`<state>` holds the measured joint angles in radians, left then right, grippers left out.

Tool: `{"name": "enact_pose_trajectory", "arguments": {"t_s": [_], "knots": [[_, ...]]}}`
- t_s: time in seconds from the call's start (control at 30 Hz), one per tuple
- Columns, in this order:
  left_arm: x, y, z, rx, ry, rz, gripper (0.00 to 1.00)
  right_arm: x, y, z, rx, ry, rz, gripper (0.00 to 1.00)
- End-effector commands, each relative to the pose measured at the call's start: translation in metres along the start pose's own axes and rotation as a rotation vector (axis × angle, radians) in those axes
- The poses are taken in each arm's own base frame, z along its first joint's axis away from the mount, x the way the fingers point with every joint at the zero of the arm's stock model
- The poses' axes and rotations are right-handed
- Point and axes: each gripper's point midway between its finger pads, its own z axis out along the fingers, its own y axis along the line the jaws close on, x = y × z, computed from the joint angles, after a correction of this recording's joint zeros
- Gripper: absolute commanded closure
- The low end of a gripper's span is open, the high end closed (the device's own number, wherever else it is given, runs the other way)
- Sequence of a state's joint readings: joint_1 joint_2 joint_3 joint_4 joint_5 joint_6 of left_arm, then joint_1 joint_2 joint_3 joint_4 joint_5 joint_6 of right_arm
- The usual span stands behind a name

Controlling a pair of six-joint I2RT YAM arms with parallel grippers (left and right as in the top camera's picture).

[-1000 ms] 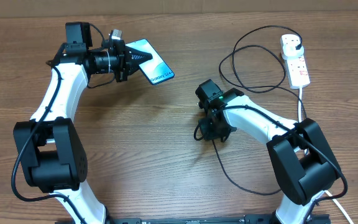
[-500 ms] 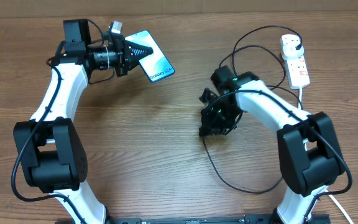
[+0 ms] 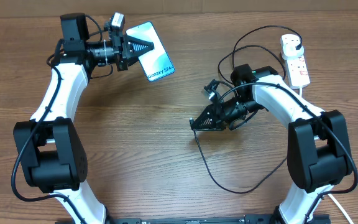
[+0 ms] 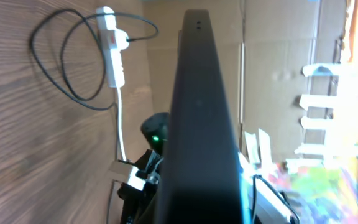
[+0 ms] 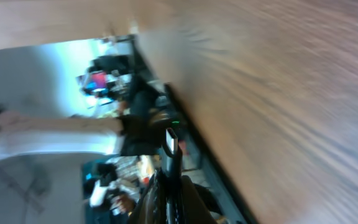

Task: Plug charger to phone and switch on socket
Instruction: 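Lift the plug with the right gripper toward the phone's bottom end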

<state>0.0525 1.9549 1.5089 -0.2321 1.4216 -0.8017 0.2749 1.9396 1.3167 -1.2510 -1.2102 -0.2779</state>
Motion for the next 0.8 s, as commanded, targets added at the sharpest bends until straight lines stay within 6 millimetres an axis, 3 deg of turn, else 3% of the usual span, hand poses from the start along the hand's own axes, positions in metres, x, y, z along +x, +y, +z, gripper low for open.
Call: {"name": "enact_pose_trajectory", "arguments": {"t_s": [0.0,0.17,0.47,0.63,0.77], "knots": [[0.012,-0.013,0.002,0.066,0.072,0.033,0.96,-0.01,0.038,-0.006,-0.184,-0.059,-0.169,0.96],[0.014,-0.014,0.006,0.069,0.082,0.032,0.96,-0.011,0.045,-0.007,-0.223,-0.072,-0.188,0.96],[0.023,-0.007,0.043,0.003,0.097,0.018,0.96,-0.022,0.07,-0.016,-0.235,-0.084,-0.233,0.96],[0.019,-0.003,0.044,-0.019,0.074,-0.029,0.96,-0.018,0.091,-0.023,-0.232,-0.095,-0.278,0.96],[0.024,-0.003,0.046,-0.016,0.09,-0.048,0.96,-0.016,0.089,-0.023,-0.19,-0.087,-0.268,0.96]]}}
